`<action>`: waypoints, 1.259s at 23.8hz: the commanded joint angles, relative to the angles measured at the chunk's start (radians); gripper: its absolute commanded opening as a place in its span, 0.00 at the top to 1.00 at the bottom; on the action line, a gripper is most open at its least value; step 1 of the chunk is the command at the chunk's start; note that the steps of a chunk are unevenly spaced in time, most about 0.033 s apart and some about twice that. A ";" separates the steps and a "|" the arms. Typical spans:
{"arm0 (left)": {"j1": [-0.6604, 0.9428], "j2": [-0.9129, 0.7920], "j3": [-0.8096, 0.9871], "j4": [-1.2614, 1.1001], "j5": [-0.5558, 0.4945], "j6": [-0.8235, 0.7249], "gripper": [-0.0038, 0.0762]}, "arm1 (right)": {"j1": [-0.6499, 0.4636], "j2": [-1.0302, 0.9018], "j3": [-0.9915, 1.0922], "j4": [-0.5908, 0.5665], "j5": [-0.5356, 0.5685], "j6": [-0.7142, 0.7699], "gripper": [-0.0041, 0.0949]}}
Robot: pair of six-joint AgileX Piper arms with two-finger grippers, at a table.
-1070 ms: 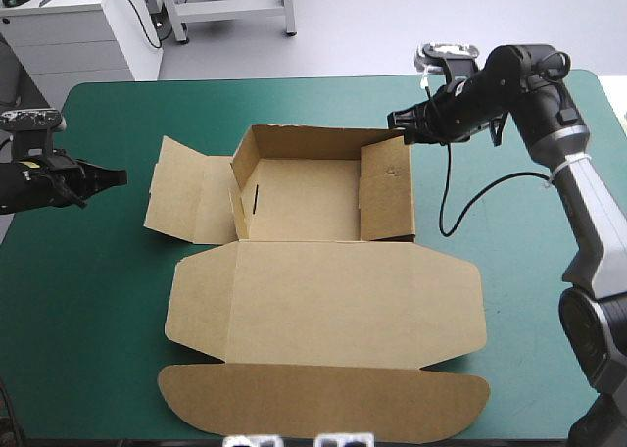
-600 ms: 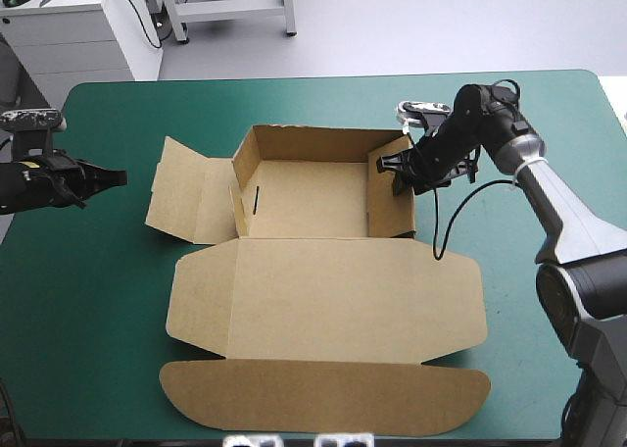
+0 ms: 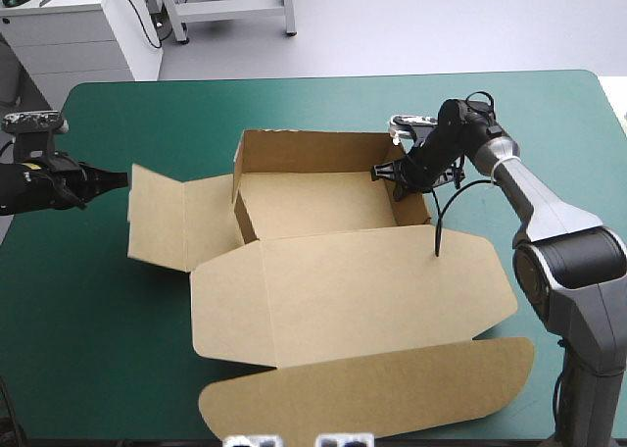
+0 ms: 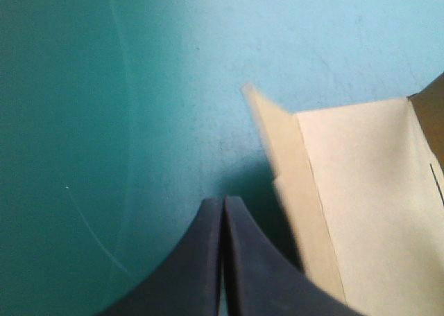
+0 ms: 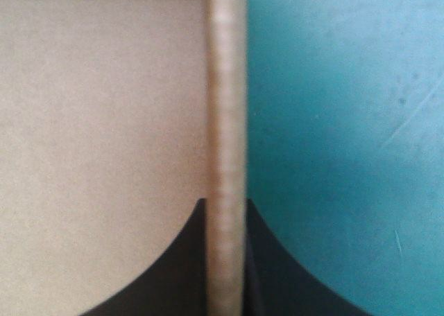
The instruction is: Fold the box
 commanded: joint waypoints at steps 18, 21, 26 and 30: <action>0.404 0.244 -0.028 -1.065 0.274 0.282 0.96 | -0.209 -0.174 -0.402 0.246 0.147 -0.067 0.97; 0.358 0.275 -0.028 -1.116 0.302 0.282 0.96 | -0.206 -0.189 -0.402 0.256 0.147 -0.068 0.97; 0.212 0.278 -0.028 -1.153 0.309 0.327 0.96 | -0.190 -0.191 -0.402 0.307 0.147 -0.088 0.97; 0.114 0.268 -0.028 -1.257 0.395 0.365 0.96 | -0.149 -0.191 -0.392 0.263 0.147 -0.100 0.97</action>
